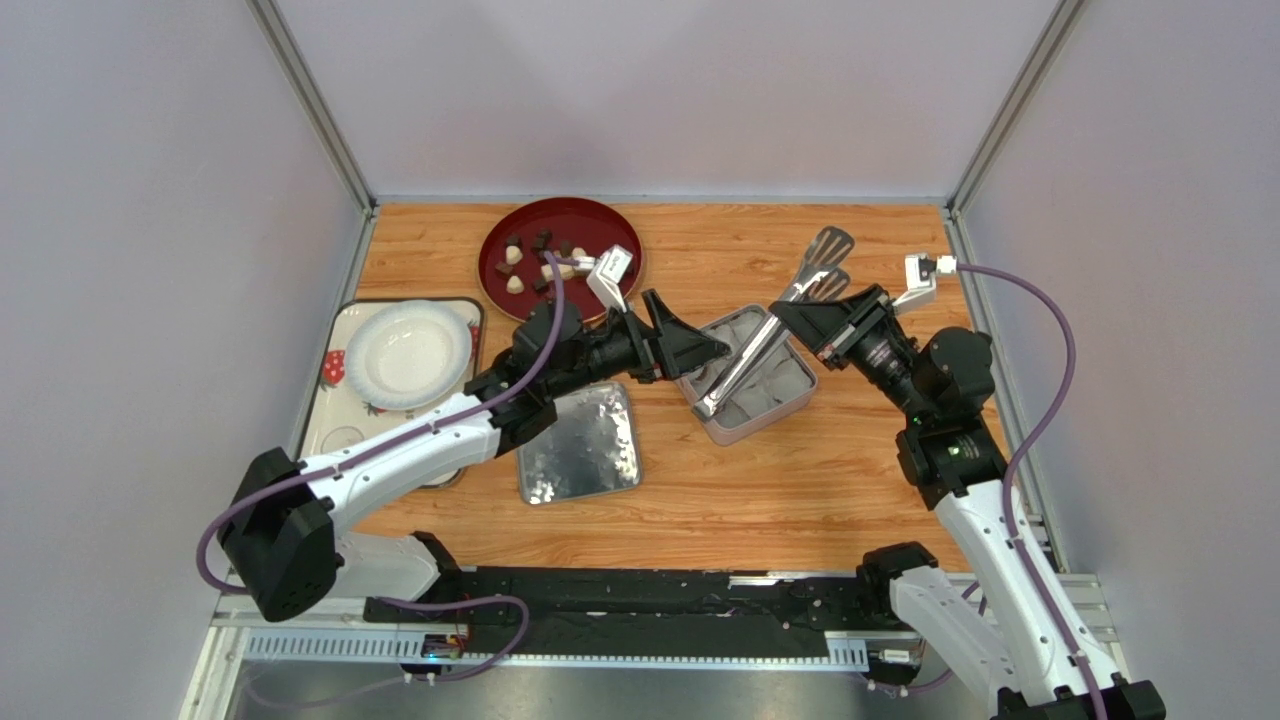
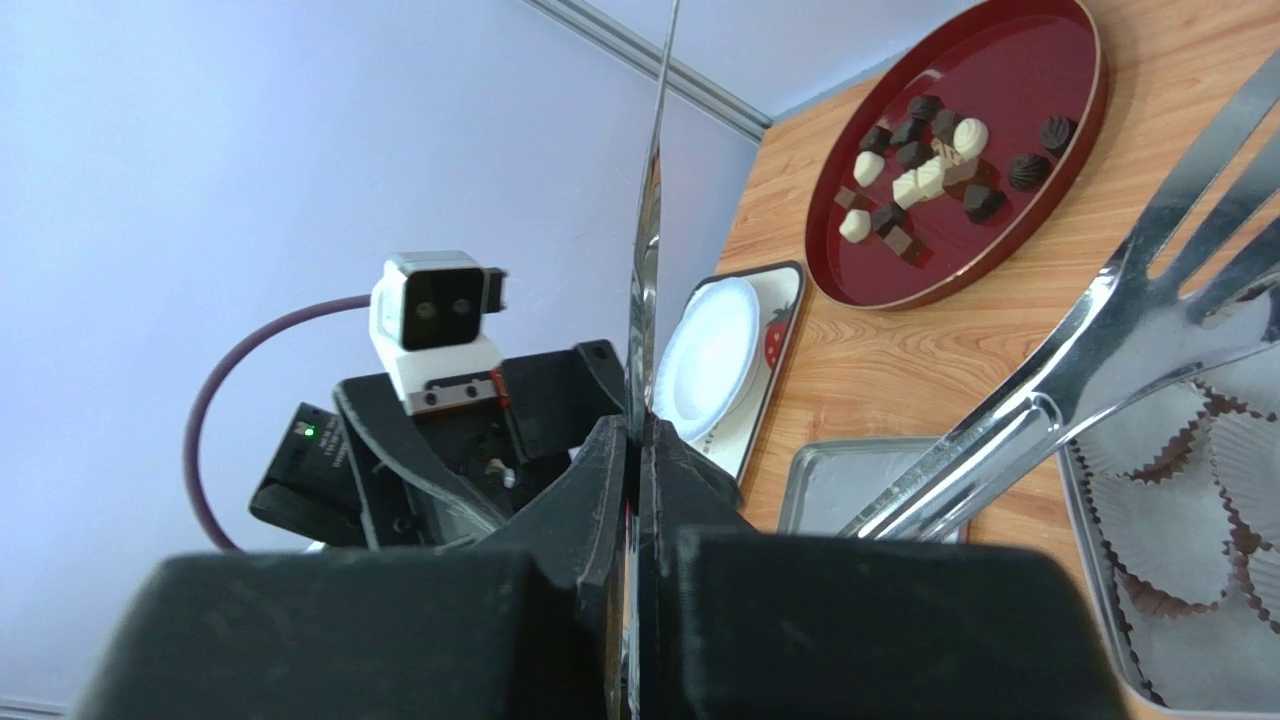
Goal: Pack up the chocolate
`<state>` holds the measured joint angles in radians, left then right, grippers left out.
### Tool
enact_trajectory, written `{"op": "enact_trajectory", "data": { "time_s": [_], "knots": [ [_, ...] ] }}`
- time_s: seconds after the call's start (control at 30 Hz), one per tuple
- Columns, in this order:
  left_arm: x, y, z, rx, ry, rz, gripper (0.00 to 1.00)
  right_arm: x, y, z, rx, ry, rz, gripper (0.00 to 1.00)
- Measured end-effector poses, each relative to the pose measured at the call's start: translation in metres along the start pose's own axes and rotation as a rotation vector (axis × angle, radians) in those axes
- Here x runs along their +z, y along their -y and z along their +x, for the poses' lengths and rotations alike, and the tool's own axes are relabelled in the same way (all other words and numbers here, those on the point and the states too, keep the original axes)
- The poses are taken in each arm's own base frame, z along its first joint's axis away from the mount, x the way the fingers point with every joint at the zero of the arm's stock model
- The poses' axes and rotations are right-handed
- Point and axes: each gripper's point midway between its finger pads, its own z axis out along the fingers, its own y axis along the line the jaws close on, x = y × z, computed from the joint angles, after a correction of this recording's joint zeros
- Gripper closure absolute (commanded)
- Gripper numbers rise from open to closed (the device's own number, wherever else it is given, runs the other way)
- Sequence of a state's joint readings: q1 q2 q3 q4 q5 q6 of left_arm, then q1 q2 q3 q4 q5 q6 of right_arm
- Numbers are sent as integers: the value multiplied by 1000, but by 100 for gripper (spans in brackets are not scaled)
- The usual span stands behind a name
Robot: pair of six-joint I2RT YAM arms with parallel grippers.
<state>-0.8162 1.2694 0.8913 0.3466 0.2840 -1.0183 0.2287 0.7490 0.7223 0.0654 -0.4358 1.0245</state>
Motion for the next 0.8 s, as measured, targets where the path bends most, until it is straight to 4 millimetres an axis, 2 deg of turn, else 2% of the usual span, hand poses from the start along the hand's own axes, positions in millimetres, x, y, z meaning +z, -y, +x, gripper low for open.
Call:
{"op": "enact_trajectory", "data": {
  "time_s": [0.27, 0.43, 0.57, 0.8],
  "knots": [
    [14, -3, 25, -83, -91, 25, 1, 1, -11, -6, -19, 27, -52, 100],
    [19, 7, 28, -108, -112, 61, 2, 5, -10, -5, -25, 27, -68, 100],
    [23, 16, 27, -120, -118, 93, 9, 12, 1, 3, -12, 3, -52, 100],
    [29, 10, 31, -159, -131, 83, 12, 18, 3, 6, -16, -4, -69, 100]
  ]
}}
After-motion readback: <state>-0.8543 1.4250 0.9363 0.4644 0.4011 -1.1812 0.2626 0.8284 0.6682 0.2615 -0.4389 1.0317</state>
